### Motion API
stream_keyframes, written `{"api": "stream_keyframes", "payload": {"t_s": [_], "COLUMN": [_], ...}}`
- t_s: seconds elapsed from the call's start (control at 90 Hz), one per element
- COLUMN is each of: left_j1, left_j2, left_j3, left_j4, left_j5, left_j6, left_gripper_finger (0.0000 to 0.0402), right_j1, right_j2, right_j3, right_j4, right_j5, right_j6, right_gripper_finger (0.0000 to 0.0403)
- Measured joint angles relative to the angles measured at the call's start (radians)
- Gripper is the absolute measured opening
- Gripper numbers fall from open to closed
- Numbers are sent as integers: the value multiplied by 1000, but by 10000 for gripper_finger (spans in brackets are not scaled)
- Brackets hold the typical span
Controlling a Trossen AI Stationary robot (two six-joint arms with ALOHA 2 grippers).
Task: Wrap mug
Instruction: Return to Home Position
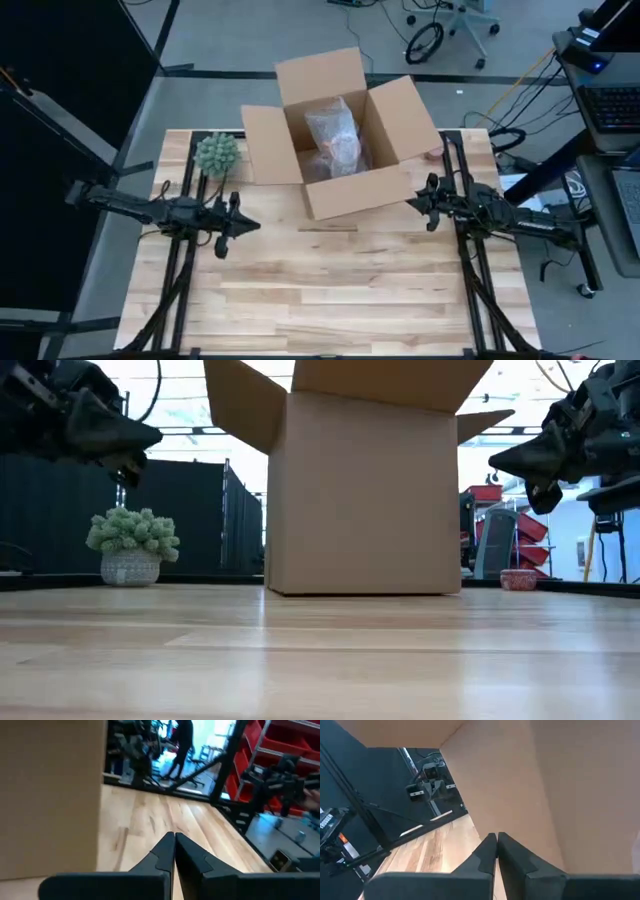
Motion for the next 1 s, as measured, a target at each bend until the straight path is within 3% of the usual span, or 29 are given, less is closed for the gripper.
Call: {"api": "stream_keyframes", "payload": {"t_s": [0.144, 0.244, 0.367, 0.444, 0.589, 1.0], "left_j1": [12, 27, 39, 39, 53, 55], "left_j2": [-133, -235, -330, -332, -322, -319], "left_j3": [0, 0, 1, 1, 1, 1], "left_j4": [-177, -272, -277, -279, -269, -268], "left_j5": [-127, -136, -131, -137, -255, -256], "left_j6": [-4, 11, 74, 100, 123, 124], "left_gripper_finger": [0, 0, 0, 0, 0, 0], "right_j1": [0, 0, 0, 0, 0, 0], "right_j2": [0, 0, 0, 0, 0, 0], "right_j3": [0, 0, 0, 0, 0, 0], "right_j4": [0, 0, 0, 0, 0, 0], "right_j5": [0, 0, 0, 1, 1, 1], "right_j6": [0, 0, 0, 0, 0, 0], "right_gripper_finger": [0, 0, 0, 0, 0, 0]}}
